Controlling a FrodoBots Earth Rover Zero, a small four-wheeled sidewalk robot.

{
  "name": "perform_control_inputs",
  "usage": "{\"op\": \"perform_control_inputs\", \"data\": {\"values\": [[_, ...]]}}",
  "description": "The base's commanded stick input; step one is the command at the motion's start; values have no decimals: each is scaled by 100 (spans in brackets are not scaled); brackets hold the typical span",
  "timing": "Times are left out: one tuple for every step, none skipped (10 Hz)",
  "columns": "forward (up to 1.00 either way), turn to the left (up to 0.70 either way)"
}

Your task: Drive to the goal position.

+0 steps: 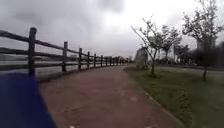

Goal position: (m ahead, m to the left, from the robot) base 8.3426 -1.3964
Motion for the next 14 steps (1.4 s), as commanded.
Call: {"op": "perform_control_inputs", "data": {"values": [[85, -3], [85, -23], [85, -30], [85, -22], [85, -7], [85, 8], [85, 15], [85, 8], [85, 5], [85, 7], [85, 11], [85, 6], [85, 4], [85, 3]]}}
